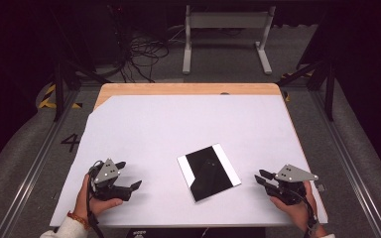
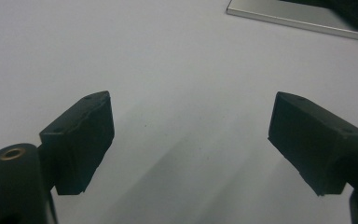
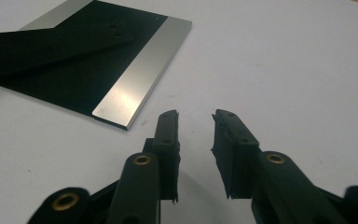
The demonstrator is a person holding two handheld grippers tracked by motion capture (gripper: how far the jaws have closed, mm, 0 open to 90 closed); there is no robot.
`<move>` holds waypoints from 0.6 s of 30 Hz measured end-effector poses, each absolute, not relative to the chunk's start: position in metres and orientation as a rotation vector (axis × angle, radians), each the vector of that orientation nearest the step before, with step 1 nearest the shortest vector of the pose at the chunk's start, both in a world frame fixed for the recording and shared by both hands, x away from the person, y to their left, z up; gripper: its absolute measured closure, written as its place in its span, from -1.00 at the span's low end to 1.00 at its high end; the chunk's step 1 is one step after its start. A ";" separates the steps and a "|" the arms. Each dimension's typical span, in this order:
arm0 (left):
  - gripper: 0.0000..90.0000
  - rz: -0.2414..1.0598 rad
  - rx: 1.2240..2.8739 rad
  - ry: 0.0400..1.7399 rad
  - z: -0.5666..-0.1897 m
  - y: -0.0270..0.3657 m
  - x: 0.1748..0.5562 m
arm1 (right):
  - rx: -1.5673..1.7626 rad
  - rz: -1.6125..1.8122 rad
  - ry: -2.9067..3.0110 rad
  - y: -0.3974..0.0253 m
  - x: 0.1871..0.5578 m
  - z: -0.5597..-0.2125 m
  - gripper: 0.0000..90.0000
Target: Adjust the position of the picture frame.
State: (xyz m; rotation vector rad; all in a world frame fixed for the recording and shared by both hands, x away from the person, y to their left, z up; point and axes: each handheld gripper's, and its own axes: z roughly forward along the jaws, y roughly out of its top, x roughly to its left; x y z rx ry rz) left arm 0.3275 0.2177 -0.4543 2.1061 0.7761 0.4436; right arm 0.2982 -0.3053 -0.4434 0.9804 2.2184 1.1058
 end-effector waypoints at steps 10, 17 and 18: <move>-0.52 0.404 2.104 0.725 -0.450 0.201 0.347 | 0.979 1.105 2.272 -0.300 0.299 -0.446 0.72; -0.04 0.360 2.131 0.660 -0.443 0.176 0.371 | 0.913 1.093 2.360 -0.283 0.293 -0.448 0.86; 0.03 0.349 2.132 0.645 -0.442 0.171 0.376 | 0.904 1.086 2.370 -0.281 0.292 -0.448 0.87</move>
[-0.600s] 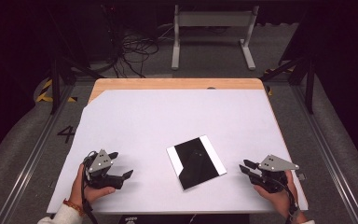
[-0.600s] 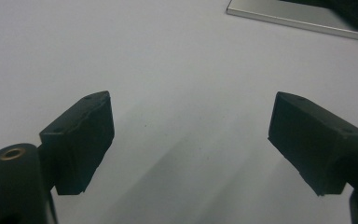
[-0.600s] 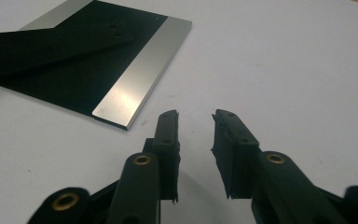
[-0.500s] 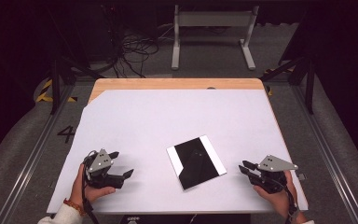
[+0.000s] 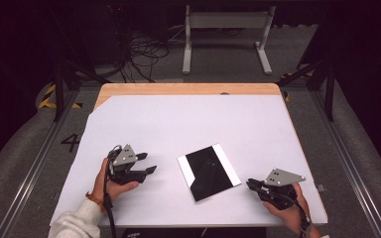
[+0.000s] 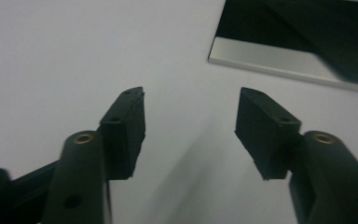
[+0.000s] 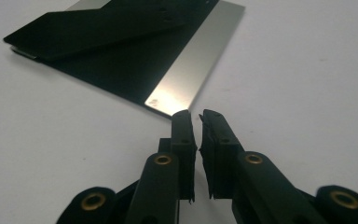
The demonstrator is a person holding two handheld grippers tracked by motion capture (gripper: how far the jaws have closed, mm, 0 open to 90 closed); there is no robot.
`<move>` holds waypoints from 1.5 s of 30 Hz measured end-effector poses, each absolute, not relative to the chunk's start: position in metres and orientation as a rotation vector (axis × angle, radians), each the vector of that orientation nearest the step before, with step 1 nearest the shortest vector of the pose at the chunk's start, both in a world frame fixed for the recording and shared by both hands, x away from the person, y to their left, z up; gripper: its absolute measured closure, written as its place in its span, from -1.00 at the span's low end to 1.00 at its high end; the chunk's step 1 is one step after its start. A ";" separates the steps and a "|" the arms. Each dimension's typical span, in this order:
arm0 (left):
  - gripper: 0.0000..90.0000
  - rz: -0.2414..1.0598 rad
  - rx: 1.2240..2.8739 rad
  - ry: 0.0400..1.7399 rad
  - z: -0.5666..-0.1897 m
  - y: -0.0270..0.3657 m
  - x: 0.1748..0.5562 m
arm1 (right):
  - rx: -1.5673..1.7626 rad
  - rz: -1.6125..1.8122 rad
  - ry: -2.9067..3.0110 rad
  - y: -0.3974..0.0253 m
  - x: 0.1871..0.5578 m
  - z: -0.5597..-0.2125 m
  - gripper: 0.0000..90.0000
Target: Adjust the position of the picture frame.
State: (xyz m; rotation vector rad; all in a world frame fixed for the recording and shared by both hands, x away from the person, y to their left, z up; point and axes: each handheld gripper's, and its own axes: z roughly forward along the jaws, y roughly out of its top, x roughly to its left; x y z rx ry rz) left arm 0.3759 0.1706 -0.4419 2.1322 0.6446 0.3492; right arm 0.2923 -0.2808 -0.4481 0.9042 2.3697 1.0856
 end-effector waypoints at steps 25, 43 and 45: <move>0.90 0.240 2.279 0.569 -0.462 0.083 0.439 | 0.913 1.011 2.400 -0.262 0.294 -0.457 0.92; 0.78 0.241 2.269 0.602 -0.462 0.082 0.446 | 0.921 1.011 2.374 -0.258 0.299 -0.459 0.96; 0.80 0.240 2.274 0.596 -0.462 0.081 0.447 | 0.921 1.013 2.373 -0.258 0.299 -0.459 0.97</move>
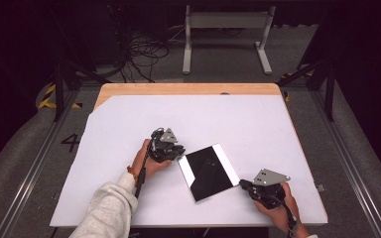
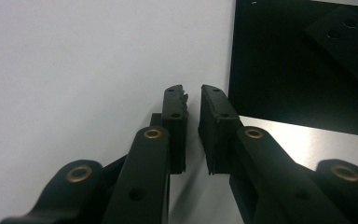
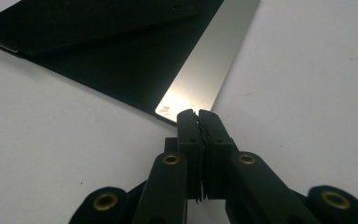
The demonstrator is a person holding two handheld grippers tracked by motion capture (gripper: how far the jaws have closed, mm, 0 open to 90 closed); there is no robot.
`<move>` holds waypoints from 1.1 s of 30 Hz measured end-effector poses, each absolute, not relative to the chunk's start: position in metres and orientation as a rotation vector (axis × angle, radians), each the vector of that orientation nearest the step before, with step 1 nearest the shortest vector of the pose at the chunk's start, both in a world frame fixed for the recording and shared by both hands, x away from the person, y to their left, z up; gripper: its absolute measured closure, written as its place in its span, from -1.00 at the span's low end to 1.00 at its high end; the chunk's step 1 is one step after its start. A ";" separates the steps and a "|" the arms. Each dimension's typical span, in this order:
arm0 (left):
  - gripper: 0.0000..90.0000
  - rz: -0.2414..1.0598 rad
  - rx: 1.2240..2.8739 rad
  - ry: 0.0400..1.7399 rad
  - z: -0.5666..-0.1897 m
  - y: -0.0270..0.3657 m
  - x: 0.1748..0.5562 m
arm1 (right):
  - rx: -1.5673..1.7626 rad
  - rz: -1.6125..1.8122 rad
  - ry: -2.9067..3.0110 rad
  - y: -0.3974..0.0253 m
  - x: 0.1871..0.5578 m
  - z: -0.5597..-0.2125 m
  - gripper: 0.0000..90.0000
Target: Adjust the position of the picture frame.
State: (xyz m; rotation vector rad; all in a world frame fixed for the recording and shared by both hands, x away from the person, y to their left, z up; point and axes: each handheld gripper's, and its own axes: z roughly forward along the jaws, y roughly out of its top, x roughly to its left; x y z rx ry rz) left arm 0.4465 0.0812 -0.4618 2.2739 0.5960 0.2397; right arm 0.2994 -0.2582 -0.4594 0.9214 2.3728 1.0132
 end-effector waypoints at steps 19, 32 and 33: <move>0.97 0.231 2.342 0.532 -0.458 0.087 0.445 | 0.910 0.979 2.353 -0.243 0.319 -0.459 1.00; 0.95 0.218 2.399 0.530 -0.453 0.106 0.440 | 0.940 0.950 2.313 -0.228 0.347 -0.459 1.00; 0.95 0.217 2.402 0.534 -0.453 0.108 0.439 | 0.946 0.949 2.309 -0.226 0.350 -0.459 1.00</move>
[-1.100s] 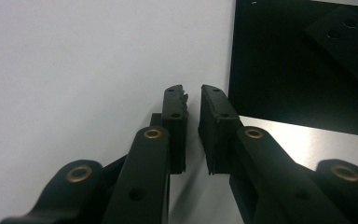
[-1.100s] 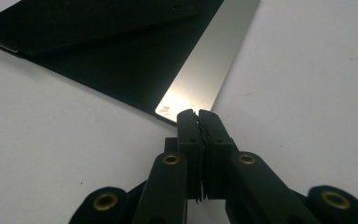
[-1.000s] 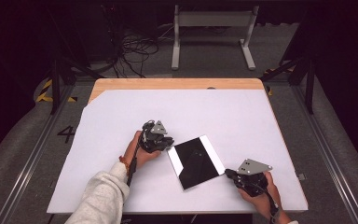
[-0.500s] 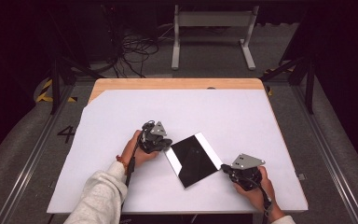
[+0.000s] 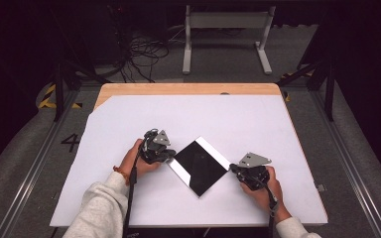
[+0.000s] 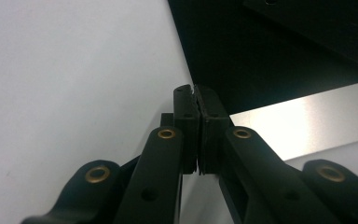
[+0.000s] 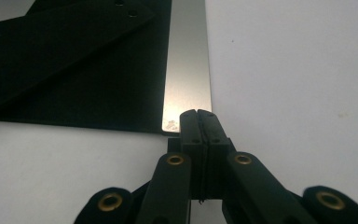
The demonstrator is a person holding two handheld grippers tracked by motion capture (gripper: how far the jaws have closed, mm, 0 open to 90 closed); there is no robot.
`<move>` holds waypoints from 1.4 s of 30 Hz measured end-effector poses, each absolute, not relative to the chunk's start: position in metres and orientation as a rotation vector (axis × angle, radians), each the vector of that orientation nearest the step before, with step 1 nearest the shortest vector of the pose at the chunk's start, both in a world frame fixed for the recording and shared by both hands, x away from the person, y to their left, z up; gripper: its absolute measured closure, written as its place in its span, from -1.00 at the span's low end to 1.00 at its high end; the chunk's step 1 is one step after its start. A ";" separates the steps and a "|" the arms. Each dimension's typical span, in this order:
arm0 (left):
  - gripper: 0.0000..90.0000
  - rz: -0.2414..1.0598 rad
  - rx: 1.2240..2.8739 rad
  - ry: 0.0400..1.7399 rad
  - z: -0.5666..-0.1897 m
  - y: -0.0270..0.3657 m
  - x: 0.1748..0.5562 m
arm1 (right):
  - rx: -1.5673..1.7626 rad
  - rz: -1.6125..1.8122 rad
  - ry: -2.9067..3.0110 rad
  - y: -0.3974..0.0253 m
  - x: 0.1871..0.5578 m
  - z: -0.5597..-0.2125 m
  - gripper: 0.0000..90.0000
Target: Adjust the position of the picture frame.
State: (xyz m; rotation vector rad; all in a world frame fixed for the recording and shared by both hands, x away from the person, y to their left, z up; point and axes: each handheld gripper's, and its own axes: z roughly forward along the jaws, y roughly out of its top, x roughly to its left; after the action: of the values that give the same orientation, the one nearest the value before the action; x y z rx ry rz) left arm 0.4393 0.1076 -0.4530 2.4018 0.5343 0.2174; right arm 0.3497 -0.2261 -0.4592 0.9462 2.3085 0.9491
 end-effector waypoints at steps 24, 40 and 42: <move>0.79 0.218 2.414 0.548 -0.452 0.139 0.423 | 0.926 0.980 2.360 -0.212 0.349 -0.459 1.00; 0.97 0.163 2.400 0.493 -0.454 0.132 0.425 | 0.885 1.015 2.380 -0.197 0.340 -0.461 0.99; 0.99 0.147 2.392 0.492 -0.455 0.133 0.426 | 0.885 1.022 2.383 -0.198 0.341 -0.461 0.99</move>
State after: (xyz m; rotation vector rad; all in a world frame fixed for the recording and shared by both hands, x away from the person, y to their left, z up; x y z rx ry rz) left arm 0.4264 0.1332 -0.4549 2.3916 0.4922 0.1472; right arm 0.3408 -0.1979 -0.4608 0.8855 2.3827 1.0221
